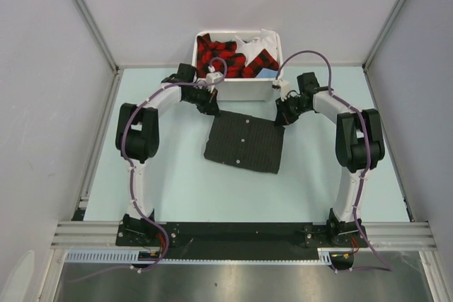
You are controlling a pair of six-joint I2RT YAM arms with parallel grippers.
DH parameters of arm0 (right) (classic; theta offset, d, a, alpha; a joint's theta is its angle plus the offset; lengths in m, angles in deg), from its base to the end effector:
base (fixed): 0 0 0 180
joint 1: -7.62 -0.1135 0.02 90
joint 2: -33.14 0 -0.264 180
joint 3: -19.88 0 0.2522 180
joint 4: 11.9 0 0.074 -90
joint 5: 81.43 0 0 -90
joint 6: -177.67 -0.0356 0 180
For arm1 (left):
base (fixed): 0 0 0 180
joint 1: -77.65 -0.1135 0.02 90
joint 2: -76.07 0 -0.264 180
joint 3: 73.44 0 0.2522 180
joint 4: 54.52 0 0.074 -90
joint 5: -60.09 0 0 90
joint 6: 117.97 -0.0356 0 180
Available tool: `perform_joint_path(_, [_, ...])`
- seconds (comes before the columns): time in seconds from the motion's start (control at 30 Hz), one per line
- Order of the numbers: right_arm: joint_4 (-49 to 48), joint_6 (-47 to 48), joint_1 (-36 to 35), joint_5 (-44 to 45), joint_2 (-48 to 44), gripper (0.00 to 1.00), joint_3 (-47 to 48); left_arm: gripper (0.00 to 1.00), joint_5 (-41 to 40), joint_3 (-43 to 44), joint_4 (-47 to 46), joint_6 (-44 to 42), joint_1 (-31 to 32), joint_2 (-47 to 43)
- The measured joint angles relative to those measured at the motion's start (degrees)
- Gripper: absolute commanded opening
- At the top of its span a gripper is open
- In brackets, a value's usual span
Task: Fold and stack the long sleeve shirts
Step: Fold the shirt
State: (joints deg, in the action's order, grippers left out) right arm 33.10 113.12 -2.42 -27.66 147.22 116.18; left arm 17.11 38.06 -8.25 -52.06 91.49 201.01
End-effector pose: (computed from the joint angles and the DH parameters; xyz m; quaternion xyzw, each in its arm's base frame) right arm 0.4048 0.0930 0.1862 -0.3512 0.8575 0.2695 0.2621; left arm 0.4463 -0.1368 0.1864 0.3862 0.8032 -0.3621 0.2730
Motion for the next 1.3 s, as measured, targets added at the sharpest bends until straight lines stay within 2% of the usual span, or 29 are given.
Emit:
perform_joint_path(0.1, [-0.5,-0.2,-0.1,1.0,0.8,0.00,0.1,0.12,-1.5,0.7,0.2,1.2,0.4,0.7])
perform_joint_path(0.33, [-4.1,-0.6,-0.9,6.8,2.4,0.00,0.1,0.18,-4.5,1.7,-1.2,5.8,0.2,2.2])
perform_joint_path(0.4, [-5.9,-0.8,-1.2,8.2,3.0,0.01,0.1,0.24,-4.4,0.4,-3.4,7.7,-0.1,1.7])
perform_joint_path(0.43, [-6.4,-1.0,-1.3,8.8,3.1,0.09,0.1,0.26,-4.3,-0.4,-4.5,8.8,-0.2,1.3])
perform_joint_path(0.5, [-7.8,-1.5,-1.6,9.9,3.4,0.25,0.1,0.39,-4.0,-1.8,-6.5,11.2,-0.7,0.6])
perform_joint_path(0.53, [-8.2,-1.8,-1.7,10.4,3.5,0.45,0.1,0.47,-3.8,-2.7,-7.8,12.7,-1.1,0.0])
perform_joint_path(0.6, [-8.5,-2.8,-1.7,11.6,3.5,0.58,0.1,0.52,-3.6,-5.0,-10.7,16.0,-2.3,-1.7])
perform_joint_path(0.63, [-8.7,-3.4,-1.6,12.0,3.4,0.68,0.1,0.58,-3.5,-6.8,-11.9,17.6,-3.1,-3.2])
perform_joint_path(0.7, [-8.1,-4.9,-1.2,12.7,2.6,0.80,0.0,0.71,-3.5,-9.3,-13.4,19.3,-4.6,-6.2])
perform_joint_path(0.73, [-6.9,-6.0,-0.7,12.8,1.3,0.95,-0.4,0.79,-3.4,-10.8,-13.9,19.7,-5.4,-8.7])
perform_joint_path(0.77, [-6.6,-7.1,-0.3,12.7,-0.3,0.99,-1.0,0.85,-3.3,-12.2,-14.4,19.7,-6.0,-11.2])
perform_joint_path(0.87, [-6.4,-11.3,1.6,9.4,-11.4,1.00,-5.9,0.99,-1.0,-17.2,-15.0,19.5,-7.1,-21.4])
perform_joint_path(0.97, [-7.5,-17.2,1.7,4.2,-24.4,1.00,-11.0,1.00,3.0,-22.2,-15.0,19.5,-5.4,-29.8])
perform_joint_path(1.07, [-10.9,-24.0,-2.2,-1.5,-34.0,1.00,-17.1,0.99,7.4,-29.9,-15.8,21.5,-0.7,-36.0])
perform_joint_path(1.17, [-15.1,-30.7,-7.5,-7.8,-36.9,1.00,-25.1,0.98,10.2,-36.3,-16.8,24.5,5.3,-36.3])
perform_joint_path(1.3, [-19.1,-37.9,-9.3,-11.7,-34.1,1.00,-35.6,0.92,12.7,-37.4,-16.7,26.6,10.3,-30.9])
